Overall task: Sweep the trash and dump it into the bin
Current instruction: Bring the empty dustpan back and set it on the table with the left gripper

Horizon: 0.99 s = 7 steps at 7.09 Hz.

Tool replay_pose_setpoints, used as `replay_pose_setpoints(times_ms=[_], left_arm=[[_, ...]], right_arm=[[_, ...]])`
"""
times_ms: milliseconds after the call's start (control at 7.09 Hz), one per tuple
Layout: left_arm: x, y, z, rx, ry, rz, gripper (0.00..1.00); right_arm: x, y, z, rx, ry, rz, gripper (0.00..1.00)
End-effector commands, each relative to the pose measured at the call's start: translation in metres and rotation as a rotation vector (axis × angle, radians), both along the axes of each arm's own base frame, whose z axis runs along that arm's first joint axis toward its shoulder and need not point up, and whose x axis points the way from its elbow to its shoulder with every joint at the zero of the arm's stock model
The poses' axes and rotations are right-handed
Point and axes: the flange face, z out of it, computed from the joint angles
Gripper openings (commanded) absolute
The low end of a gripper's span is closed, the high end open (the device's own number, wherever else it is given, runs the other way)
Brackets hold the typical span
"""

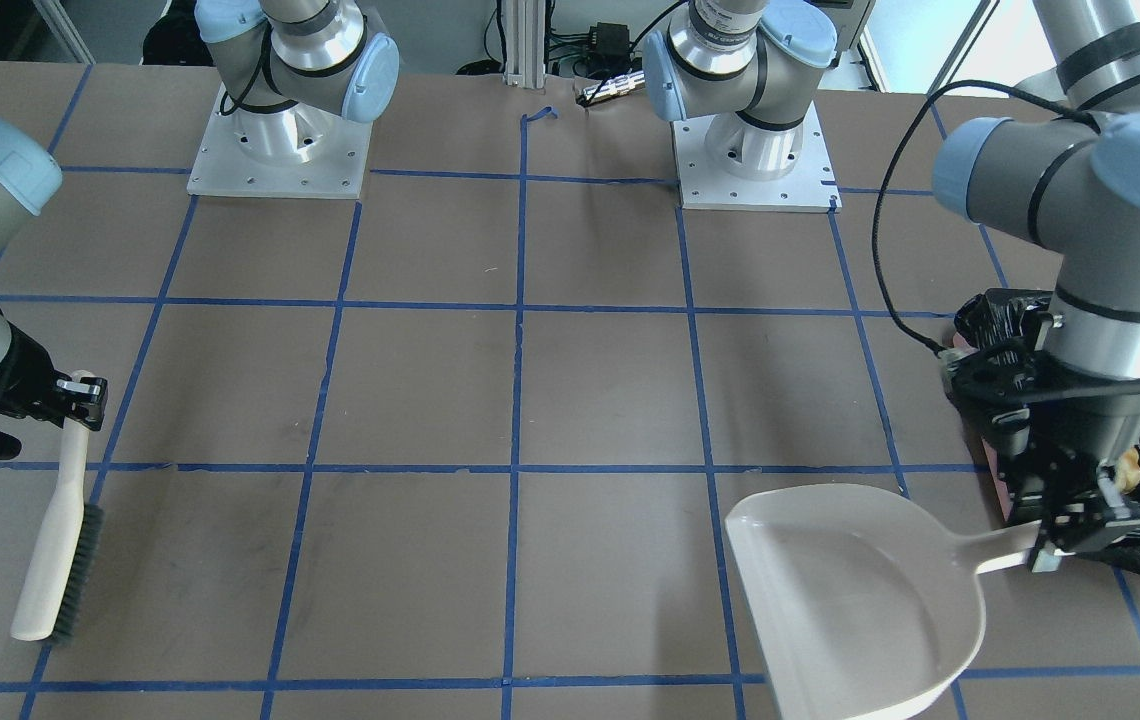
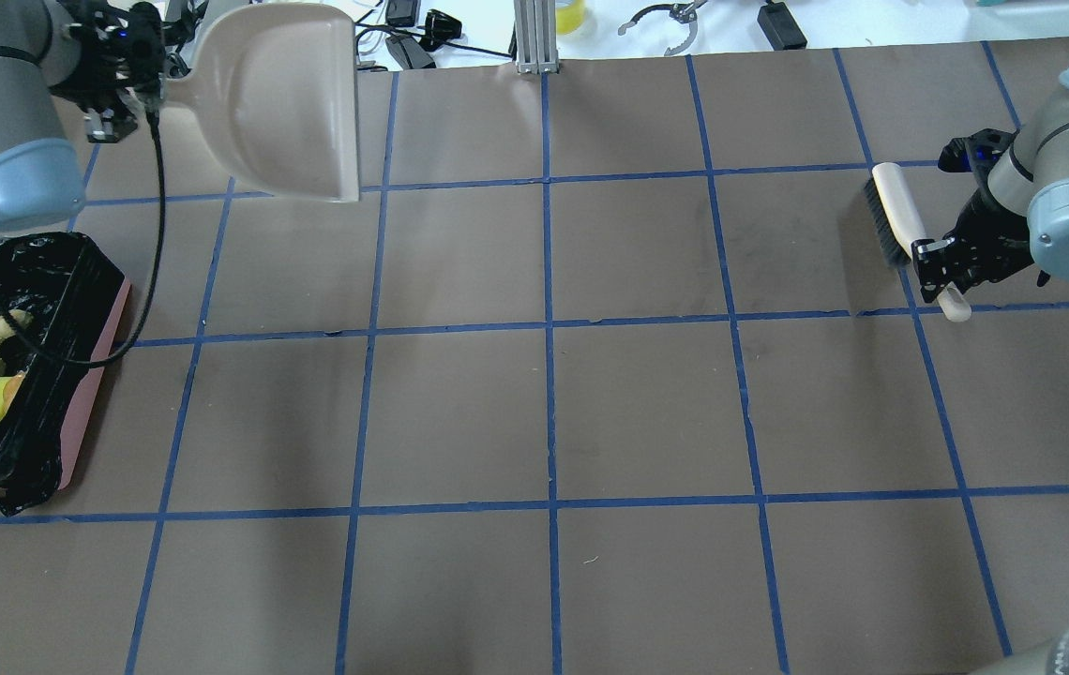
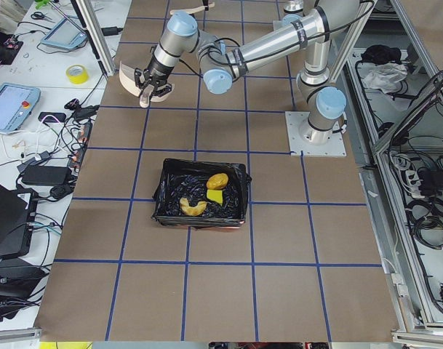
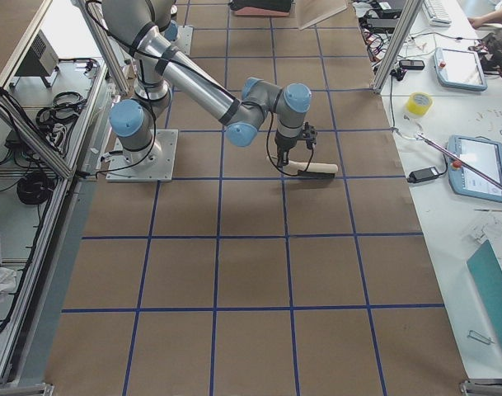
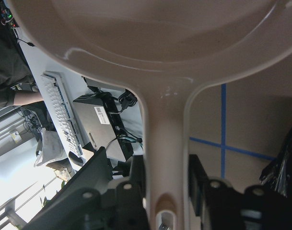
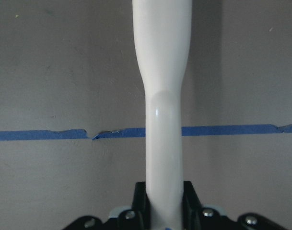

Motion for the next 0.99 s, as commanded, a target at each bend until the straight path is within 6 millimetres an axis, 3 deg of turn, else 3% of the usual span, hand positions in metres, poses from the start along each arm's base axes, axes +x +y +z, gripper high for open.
replay_pose_setpoints(times_ms=[0, 423, 706, 847], left_arm=[[-0.009, -0.012, -0.07, 0.198, 0.158, -0.019, 0.0], [-0.015, -0.021, -0.111, 0.362, 0.203, -0.011, 0.0], [-0.007, -0.024, -0.137, 0.434, 0.063, -0.06, 0.0], [-0.006, -0.026, -0.139, 0.439, 0.05, -0.06, 0.0]], right_arm=[[0.0, 0.0, -0.003, 0.006, 0.001, 0.001, 0.46], [-0.001, 0.0, -0.005, 0.011, -0.003, 0.017, 0.61], [-0.001, 0.001, -0.006, 0.014, -0.004, 0.018, 0.66], [-0.002, 0.0, -0.006, 0.012, -0.006, 0.024, 0.66]])
